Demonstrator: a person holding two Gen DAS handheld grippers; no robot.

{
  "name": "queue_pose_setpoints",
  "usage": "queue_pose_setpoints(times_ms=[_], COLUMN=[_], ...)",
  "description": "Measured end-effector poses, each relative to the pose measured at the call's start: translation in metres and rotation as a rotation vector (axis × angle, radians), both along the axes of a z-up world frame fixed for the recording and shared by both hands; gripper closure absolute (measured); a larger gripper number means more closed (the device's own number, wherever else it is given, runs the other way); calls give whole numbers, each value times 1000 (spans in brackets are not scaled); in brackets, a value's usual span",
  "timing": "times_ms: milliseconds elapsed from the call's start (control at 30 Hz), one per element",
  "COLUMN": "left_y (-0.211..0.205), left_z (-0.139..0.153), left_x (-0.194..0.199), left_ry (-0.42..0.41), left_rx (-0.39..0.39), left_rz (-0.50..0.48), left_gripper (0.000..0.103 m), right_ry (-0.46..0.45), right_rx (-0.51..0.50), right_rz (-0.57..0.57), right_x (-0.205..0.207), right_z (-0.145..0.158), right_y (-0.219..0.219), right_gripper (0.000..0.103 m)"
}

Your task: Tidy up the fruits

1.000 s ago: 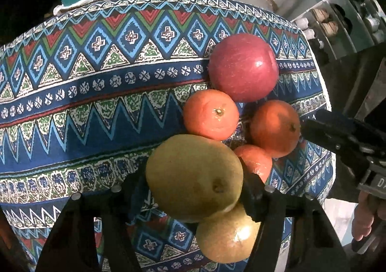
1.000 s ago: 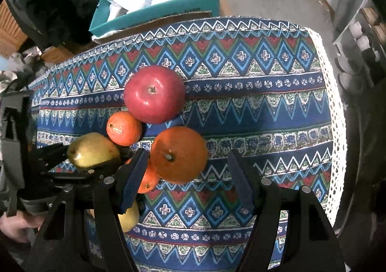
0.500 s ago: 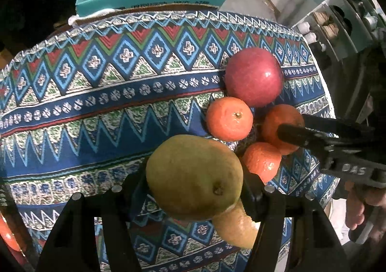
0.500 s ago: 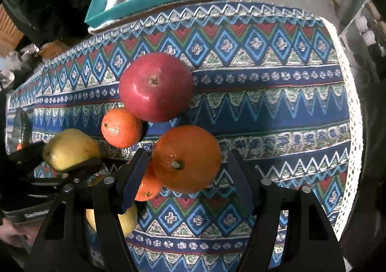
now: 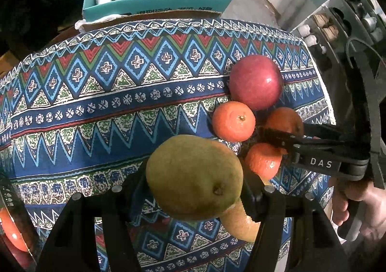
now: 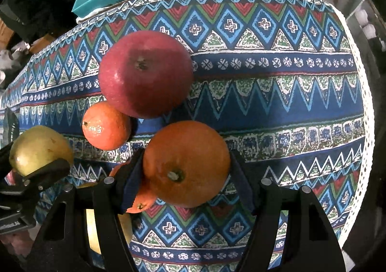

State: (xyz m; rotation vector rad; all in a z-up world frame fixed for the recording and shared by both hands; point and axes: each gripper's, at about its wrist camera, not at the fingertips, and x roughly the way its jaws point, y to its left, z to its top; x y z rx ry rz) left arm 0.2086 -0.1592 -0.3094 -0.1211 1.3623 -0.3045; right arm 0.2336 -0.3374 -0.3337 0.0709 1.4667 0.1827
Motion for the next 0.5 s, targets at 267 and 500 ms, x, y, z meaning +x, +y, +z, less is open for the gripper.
queue_pose_setpoints(times_ms=[267,500], left_y=[-2,1], left_z=[1,15], left_x=[-2,-7], left_ry=[-3,-31], left_rx=[5,8], left_rz=[2,8], left_gripper=[36,36], right_ry=[-34,-117], right_rx=[18,2], right_rz=[-37,-25], right_x=[-3,-19], right_z=[2,23], right_y=[-5,-5], right_gripper=[37,37])
